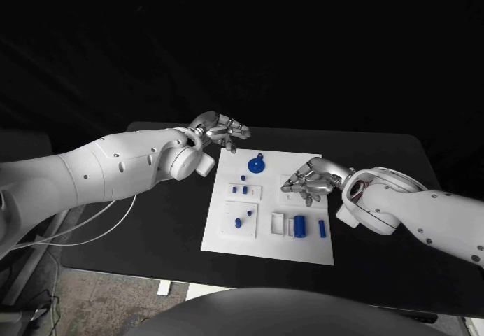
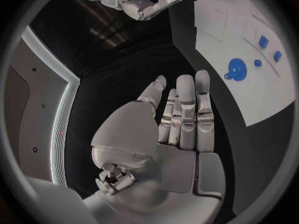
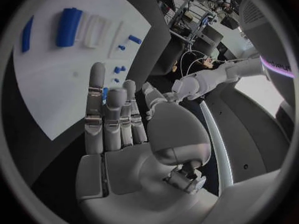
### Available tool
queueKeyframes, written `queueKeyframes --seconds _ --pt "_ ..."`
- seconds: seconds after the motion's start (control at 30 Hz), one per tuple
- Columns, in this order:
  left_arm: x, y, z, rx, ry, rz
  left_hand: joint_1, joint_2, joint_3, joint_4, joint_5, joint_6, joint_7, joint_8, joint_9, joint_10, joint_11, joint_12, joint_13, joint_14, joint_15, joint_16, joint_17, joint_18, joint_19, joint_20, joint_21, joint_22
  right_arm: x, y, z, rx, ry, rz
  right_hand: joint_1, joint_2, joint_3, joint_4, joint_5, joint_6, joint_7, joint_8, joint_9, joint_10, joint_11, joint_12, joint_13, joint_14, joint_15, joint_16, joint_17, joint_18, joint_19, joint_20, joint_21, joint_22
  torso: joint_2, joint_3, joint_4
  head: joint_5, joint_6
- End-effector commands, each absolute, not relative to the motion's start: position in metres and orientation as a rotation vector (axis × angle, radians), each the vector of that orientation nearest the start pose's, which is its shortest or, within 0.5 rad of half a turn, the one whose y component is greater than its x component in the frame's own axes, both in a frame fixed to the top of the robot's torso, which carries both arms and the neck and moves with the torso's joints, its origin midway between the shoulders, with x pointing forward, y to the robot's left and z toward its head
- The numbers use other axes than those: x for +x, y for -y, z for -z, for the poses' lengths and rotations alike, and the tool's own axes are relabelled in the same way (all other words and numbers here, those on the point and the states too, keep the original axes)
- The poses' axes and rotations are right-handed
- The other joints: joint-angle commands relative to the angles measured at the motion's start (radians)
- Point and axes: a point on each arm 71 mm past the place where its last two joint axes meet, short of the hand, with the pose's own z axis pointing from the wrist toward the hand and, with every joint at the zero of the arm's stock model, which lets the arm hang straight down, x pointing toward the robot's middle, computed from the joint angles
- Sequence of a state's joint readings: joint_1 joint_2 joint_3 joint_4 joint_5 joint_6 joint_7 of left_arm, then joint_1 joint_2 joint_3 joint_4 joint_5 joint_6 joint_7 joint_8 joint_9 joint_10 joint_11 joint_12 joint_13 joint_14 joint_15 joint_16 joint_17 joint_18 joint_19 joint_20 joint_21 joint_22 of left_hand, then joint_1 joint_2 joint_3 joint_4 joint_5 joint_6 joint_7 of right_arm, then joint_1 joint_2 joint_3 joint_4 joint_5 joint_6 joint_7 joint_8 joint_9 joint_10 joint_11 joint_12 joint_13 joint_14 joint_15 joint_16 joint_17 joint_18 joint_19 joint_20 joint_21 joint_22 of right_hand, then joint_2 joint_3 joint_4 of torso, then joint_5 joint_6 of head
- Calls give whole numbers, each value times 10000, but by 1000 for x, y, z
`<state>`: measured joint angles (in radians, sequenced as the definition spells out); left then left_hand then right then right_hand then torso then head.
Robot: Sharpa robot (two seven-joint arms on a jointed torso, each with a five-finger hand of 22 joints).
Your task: Assemble the parts on the task board
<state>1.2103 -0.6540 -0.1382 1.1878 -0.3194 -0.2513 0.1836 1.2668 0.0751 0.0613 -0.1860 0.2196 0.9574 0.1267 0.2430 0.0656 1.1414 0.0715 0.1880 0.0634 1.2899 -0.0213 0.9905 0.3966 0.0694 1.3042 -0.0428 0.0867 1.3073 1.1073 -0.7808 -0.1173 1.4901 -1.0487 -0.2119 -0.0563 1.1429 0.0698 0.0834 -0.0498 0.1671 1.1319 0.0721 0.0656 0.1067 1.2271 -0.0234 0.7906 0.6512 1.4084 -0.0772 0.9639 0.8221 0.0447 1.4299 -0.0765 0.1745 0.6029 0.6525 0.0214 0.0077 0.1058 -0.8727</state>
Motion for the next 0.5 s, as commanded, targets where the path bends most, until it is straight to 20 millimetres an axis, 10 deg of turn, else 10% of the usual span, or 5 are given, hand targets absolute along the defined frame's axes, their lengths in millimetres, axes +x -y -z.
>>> queueKeyframes --seconds 0.03,0.23,0.5 --pt "532 -208 237 -8763 -17353 11996 -52 2 7 62 -32 -82 -4 -36 14 -74 29 29 0 10 46 -49 13 119 25 36 -68 104 449 193 281 2955 -22483 -7946 -333 309 1126 -26 -1210 -246 39 -5 -57 188 -57 511 557 240 -90 730 904 152 224 -131 283 185 -87 77 -80 -332 1" --pt "531 -212 241 -8846 -17387 11921 -52 2 7 62 -32 -82 -4 -36 14 -74 29 29 0 10 46 -49 13 119 25 36 -68 104 442 214 289 3292 -23856 -6386 -1938 -519 3459 -266 -1164 -112 -22 -14 92 540 -64 1618 2613 307 -144 1258 2109 -1 108 -350 825 705 -150 145 -152 -669 1" --pt "528 -212 246 -8897 -17502 11957 -67 9 6 74 -39 -85 -5 -34 15 -75 28 38 0 12 47 -46 14 120 24 38 -71 100 433 226 299 4439 -25374 -4307 -2612 -759 3337 -181 -1165 -145 -16 -13 340 817 -49 1445 3620 427 -121 1117 2559 62 -137 -307 1160 1010 -161 163 -167 -845 1"
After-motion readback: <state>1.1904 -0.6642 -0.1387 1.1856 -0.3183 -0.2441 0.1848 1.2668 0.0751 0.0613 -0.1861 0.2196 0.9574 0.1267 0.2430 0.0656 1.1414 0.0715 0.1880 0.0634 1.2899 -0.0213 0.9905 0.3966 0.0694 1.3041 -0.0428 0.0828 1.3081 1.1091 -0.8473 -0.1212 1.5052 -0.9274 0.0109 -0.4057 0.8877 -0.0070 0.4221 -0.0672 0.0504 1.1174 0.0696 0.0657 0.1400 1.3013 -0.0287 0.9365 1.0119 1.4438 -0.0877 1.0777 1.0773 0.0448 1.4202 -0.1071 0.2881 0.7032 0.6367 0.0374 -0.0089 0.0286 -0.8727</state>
